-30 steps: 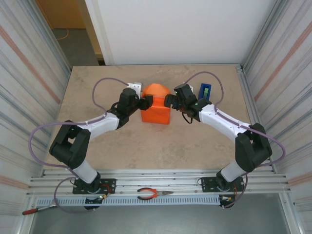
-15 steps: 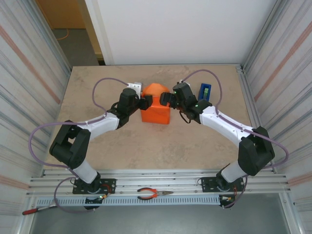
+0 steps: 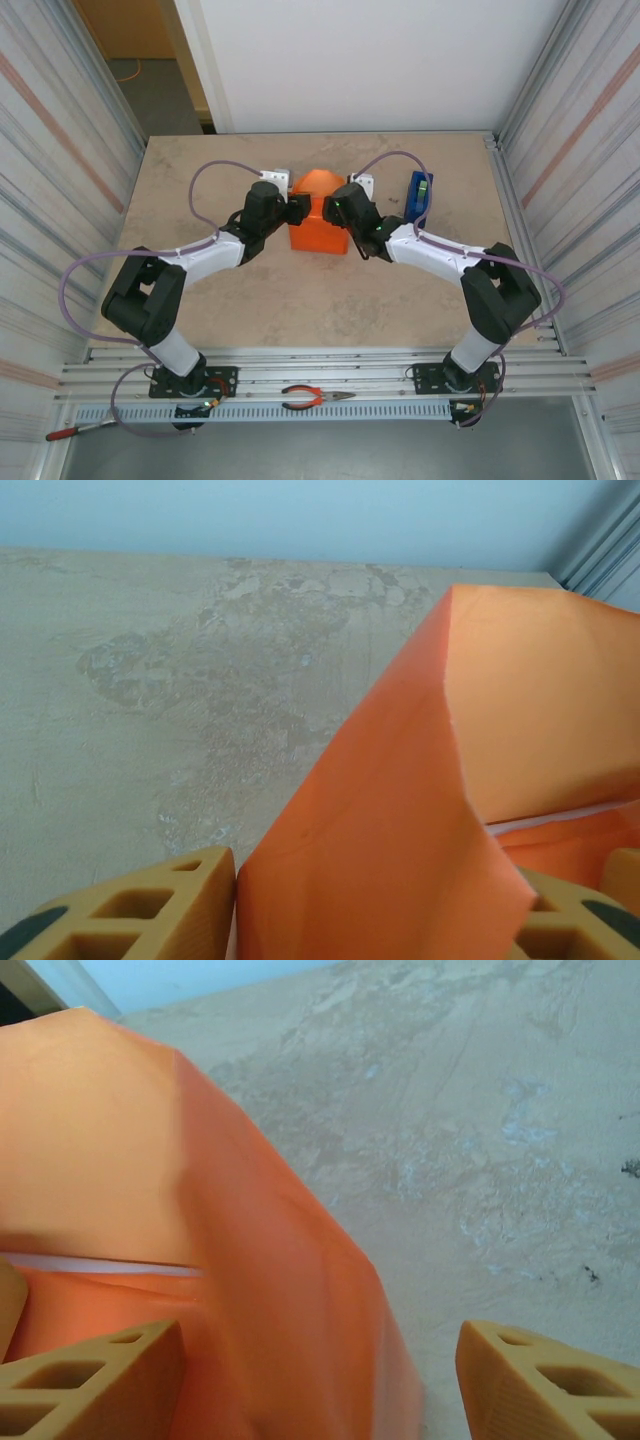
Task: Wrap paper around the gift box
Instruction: Pick up the gift box from the center of the table.
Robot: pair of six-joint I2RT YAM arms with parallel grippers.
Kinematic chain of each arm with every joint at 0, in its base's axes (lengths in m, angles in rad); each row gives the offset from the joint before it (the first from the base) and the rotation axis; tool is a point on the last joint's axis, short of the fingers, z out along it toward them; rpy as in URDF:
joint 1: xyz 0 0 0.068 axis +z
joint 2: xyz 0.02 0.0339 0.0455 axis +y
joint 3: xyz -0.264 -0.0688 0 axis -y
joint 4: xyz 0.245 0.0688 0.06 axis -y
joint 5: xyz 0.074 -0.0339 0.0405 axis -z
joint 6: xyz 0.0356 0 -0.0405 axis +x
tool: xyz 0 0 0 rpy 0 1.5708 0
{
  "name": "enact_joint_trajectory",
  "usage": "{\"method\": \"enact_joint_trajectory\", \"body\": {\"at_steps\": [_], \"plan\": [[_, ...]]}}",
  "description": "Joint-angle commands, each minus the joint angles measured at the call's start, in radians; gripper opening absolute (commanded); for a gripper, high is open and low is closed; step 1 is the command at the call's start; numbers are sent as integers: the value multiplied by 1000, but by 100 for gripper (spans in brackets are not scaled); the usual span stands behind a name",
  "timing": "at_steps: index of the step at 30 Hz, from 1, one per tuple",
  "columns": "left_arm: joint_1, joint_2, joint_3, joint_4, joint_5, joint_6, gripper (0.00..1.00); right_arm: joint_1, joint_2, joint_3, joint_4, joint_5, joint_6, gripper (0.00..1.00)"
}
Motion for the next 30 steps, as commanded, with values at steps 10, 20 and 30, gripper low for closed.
{"method": "enact_joint_trajectory", "body": {"at_steps": [10, 20, 30], "plan": [[-30, 20, 5, 1, -10, -22, 35, 14, 67, 31, -27, 26, -93, 35], [-48, 22, 21, 15, -17, -51, 24, 12, 77, 84, -71, -14, -121, 4], [-69, -7, 45, 21, -16, -84, 7, 13, 50, 131, -126, -53, -131, 0]]}}
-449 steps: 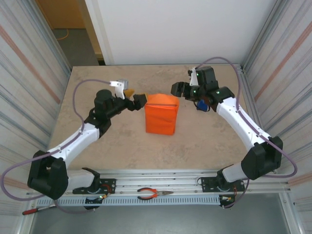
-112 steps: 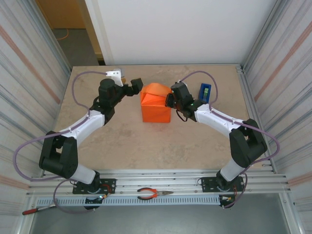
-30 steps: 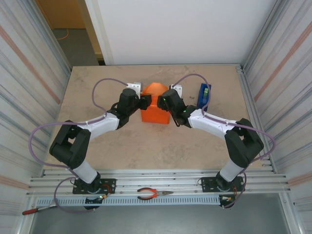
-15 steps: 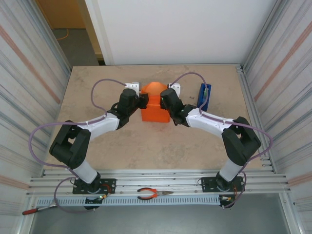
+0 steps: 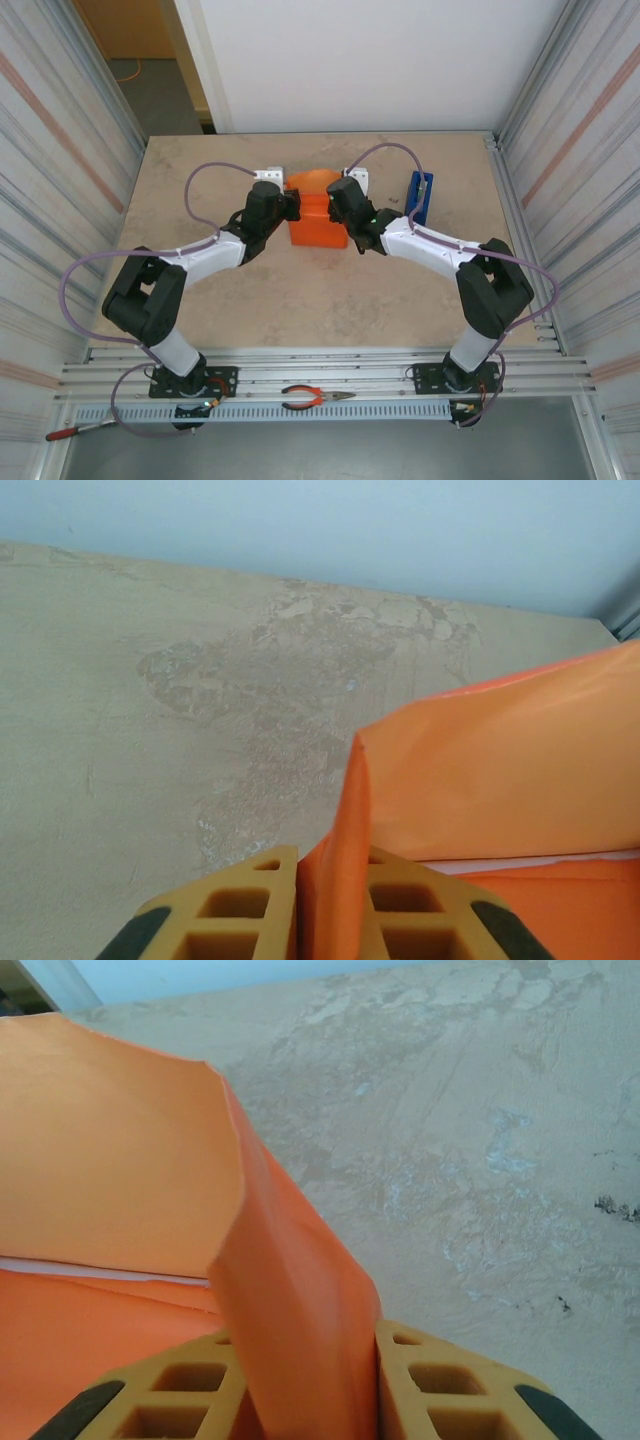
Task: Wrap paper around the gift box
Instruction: Pick up the gift box from the center of the table, then place the gift box at the center of the table.
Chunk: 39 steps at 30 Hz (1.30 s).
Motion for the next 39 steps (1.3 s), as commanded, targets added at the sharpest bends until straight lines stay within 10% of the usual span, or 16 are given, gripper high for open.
{"method": "enact_joint_trajectory", "body": {"at_steps": [1, 39], "plan": [[-56, -14, 41, 21, 97, -4, 7, 11, 5, 40, -39, -78, -62, 0], [-89, -133, 30, -27, 67, -83, 0, 12, -106, -24, -43, -107, -5, 0]]}}
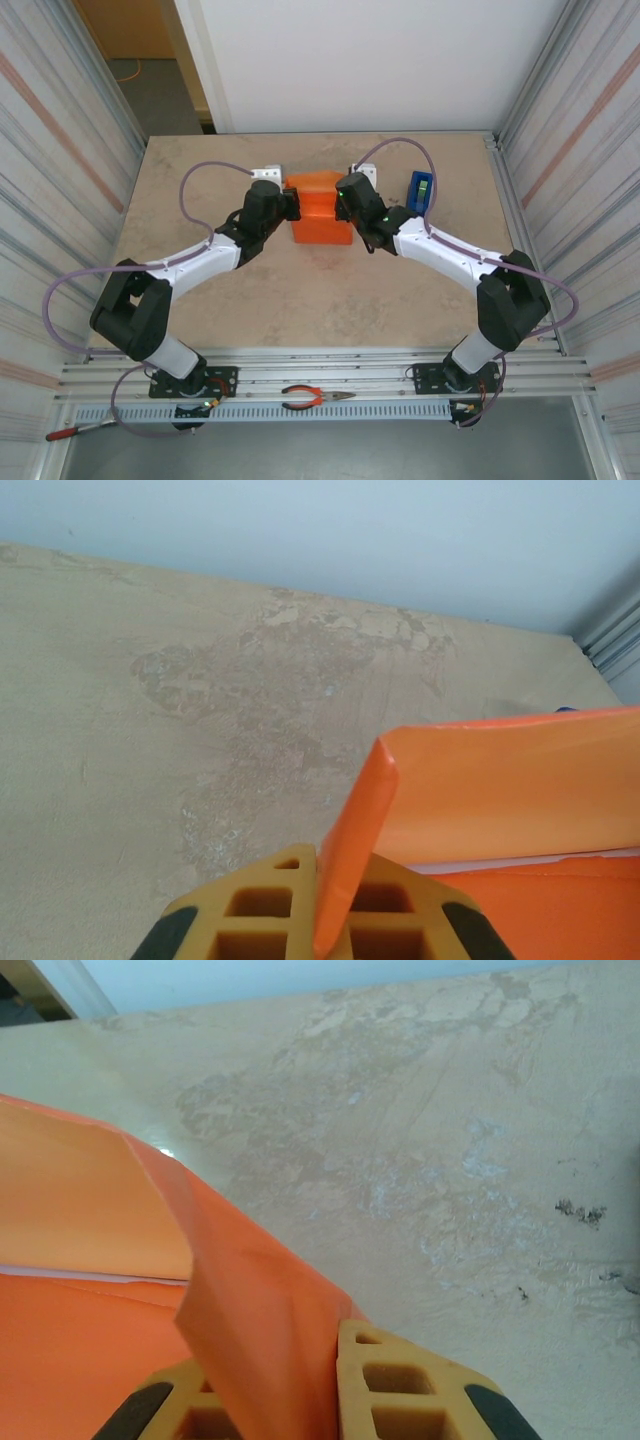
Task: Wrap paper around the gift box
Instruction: Place the gift box at the center of the table.
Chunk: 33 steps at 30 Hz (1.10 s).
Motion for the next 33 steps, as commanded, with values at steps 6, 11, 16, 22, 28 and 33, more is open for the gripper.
{"method": "enact_joint_trajectory", "body": {"at_steps": [6, 11, 16, 22, 28, 33], "plan": [[-56, -18, -34, 105, 79, -26, 0, 22, 43, -60, 66, -76, 37, 0], [-55, -11, -109, 129, 46, -37, 0, 21, 61, -88, 73, -89, 68, 0], [-47, -35, -116, 128, 30, -23, 2, 22, 66, -95, 69, -92, 80, 0], [15, -115, -87, 117, 68, -22, 43, 23, 61, -94, 62, -86, 80, 0], [105, -226, -100, 109, 115, -25, 63, 26, 64, -94, 60, -84, 84, 0], [116, -266, -105, 50, 165, 56, 63, 27, 69, -88, 62, -85, 85, 0]]}}
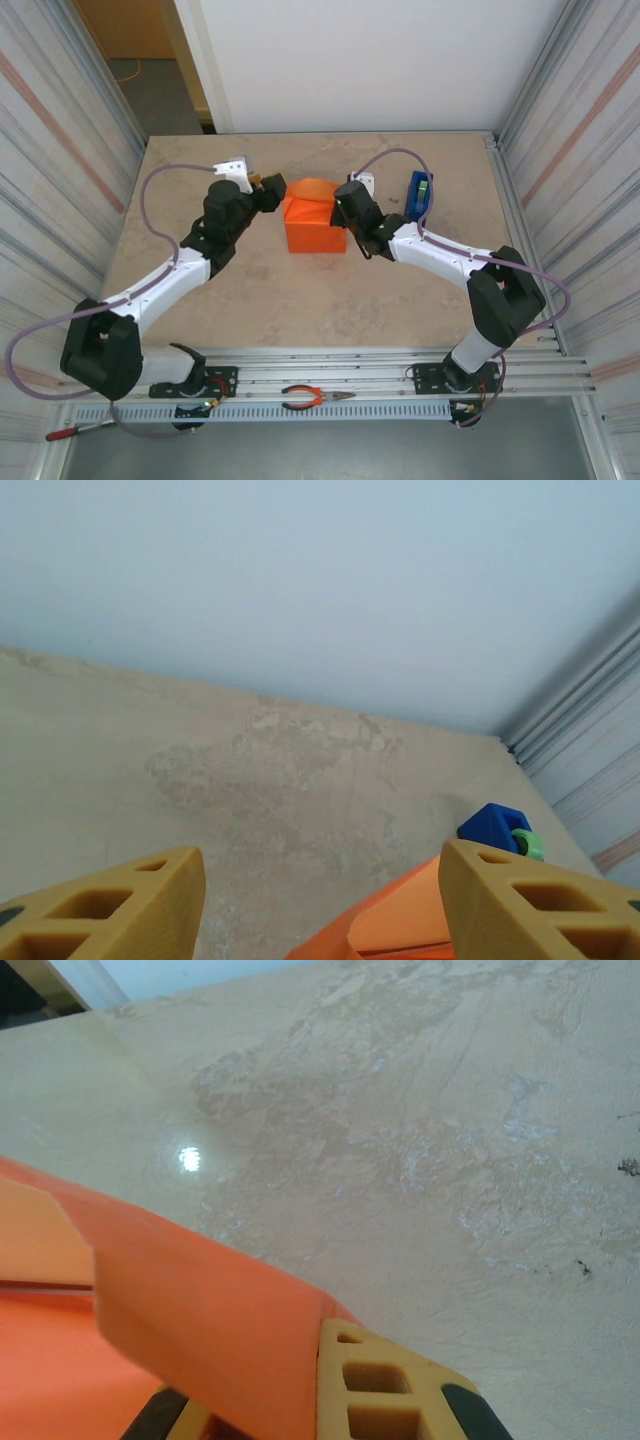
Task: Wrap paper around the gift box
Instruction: Place the gift box at the center of the table, then press the wrapping paper on the gift box.
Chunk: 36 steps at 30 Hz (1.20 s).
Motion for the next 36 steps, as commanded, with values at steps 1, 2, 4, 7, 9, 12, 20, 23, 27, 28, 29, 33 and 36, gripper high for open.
{"method": "enact_joint_trajectory", "body": {"at_steps": [1, 2, 4, 7, 9, 12, 20, 23, 27, 28, 29, 33, 36], "plan": [[-8, -23, -6, -42, 53, 61, 63, 22, 39, -17, -53, -44, 10, 0], [-12, -22, -16, -47, 51, 68, 63, 22, 39, -16, -51, -44, 10, 0], [-24, -17, -34, -49, 41, 86, 63, 21, 41, -15, -51, -44, 9, 0], [-54, 0, -50, -51, 14, 131, 64, 21, 44, -13, -51, -44, 8, 0], [-71, 14, -50, -57, -3, 149, 64, 22, 44, -13, -51, -44, 8, 0], [-84, 41, -56, -48, -18, 160, 64, 22, 46, -11, -51, -44, 5, 0], [-88, 106, -59, -32, -63, 182, 55, 21, 44, -11, -52, -41, 4, 0], [-88, 130, -53, -16, -67, 190, 36, 21, 48, -10, -52, -41, 4, 0], [-89, 129, -48, 8, -59, 194, 4, 20, 47, -10, -52, -41, 4, 0], [-89, 127, -47, 9, -57, 196, 4, 21, 47, -10, -52, -41, 4, 0], [-89, 122, -42, 8, -57, 197, 7, 20, 48, -9, -52, -41, 3, 0], [-89, 115, -23, -2, -55, 207, 37, 21, 49, -9, -53, -41, 2, 0], [-88, 117, -12, -3, -41, 217, 17, 21, 49, -8, -52, -42, 2, 0]]}}
